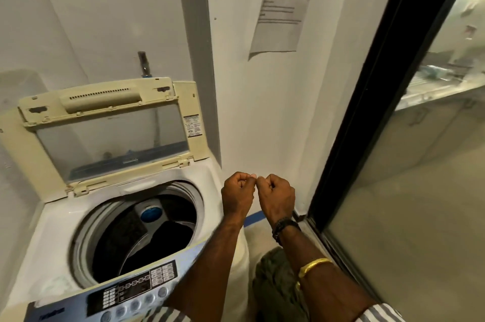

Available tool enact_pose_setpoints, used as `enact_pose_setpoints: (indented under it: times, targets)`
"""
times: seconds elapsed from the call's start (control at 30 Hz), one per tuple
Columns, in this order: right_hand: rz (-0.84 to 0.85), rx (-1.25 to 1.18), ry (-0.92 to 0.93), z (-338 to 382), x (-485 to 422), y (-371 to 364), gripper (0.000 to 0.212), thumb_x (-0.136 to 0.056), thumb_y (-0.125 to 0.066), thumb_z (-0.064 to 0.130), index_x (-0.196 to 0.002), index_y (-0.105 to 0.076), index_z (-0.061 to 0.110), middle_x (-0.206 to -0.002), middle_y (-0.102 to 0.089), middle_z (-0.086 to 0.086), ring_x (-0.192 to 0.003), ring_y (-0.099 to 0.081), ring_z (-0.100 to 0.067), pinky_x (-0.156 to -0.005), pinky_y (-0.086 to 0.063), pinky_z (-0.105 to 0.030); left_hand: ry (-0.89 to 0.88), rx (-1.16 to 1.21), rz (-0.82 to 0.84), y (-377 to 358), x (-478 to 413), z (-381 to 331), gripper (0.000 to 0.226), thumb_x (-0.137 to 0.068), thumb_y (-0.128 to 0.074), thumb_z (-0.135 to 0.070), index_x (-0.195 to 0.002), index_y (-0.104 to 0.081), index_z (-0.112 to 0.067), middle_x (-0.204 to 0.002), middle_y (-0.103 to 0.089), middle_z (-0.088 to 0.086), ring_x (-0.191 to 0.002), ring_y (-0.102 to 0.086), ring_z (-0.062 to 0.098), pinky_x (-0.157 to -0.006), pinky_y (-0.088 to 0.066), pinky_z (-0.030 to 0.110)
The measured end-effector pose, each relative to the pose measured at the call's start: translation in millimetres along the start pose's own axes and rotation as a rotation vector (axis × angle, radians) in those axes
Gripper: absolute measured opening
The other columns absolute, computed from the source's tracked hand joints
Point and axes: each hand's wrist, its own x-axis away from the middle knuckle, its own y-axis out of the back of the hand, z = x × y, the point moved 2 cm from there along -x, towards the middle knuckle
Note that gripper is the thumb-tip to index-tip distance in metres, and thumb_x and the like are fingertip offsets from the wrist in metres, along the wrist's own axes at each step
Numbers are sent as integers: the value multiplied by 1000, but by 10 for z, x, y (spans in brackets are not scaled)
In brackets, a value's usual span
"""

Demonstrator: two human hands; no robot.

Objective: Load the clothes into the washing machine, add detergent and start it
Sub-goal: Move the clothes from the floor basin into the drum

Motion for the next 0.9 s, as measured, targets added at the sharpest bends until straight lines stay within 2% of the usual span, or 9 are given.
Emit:
enact_pose_setpoints:
  times: [0.07,0.13,0.2,0.33,0.5,0.67,0.83,0.9]
  targets:
    - [-20,13,-27,-126,-36,148,39,-90,-61,31,-55,-49,17,-49,-45,7,-48,-38,-8,-49,-32,-23,21,-3,45,-189,69,49,17,-90,-67,-28,-81,-68,-14,-66,-69,1,-57,-64,19,-61,-59,37]
    - [-36,25,-58,-259,-62,272,39,-90,-61,32,-57,-50,16,-50,-46,7,-49,-40,-8,-49,-34,-24,25,-21,80,-354,114,126,17,-87,-66,-34,-79,-68,-19,-69,-71,0,-64,-68,23,-65,-61,42]
    - [-51,23,-91,-426,-97,375,36,-89,-61,34,-61,-55,13,-53,-50,5,-51,-45,-11,-51,-41,-30,40,-33,111,-527,167,202,17,-87,-67,-36,-81,-69,-20,-71,-71,1,-66,-69,24,-65,-62,44]
    - [-65,17,-146,-813,-129,538,34,-87,-61,42,-65,-58,16,-59,-58,3,-59,-56,-16,-58,-52,-41,96,5,170,-822,332,283,17,-91,-68,-27,-91,-69,-11,-76,-73,8,-64,-70,21,-63,-63,39]
    - [-18,20,-203,-1354,-130,692,24,-91,-60,38,-74,-58,21,-68,-59,5,-67,-57,-16,-66,-54,-43,155,-59,216,-1180,477,602,17,-93,-66,-28,-91,-69,-11,-75,-74,3,-68,-72,19,-66,-63,41]
    - [53,63,-262,-1926,-109,772,16,-91,-57,35,-78,-58,26,-76,-61,7,-72,-59,-17,-70,-56,-47,195,-175,267,-1502,624,1044,13,-90,-61,-33,-87,-67,-22,-81,-73,-3,-77,-71,16,-75,-61,44]
    - [155,150,-282,-2423,-51,829,22,-95,-57,46,-105,-62,26,-102,-66,2,-91,-61,-15,-84,-56,-38,218,-287,294,-1694,783,1416,19,-92,-61,-39,-102,-66,-23,-95,-68,-9,-94,-65,15,-81,-53,28]
    - [185,182,-286,-2607,-18,835,29,-96,-56,47,-114,-60,25,-110,-66,0,-96,-61,-16,-87,-54,-36,238,-336,319,-1749,820,1632,27,-88,-60,-50,-109,-61,-33,-100,-65,-13,-99,-64,14,-86,-53,30]
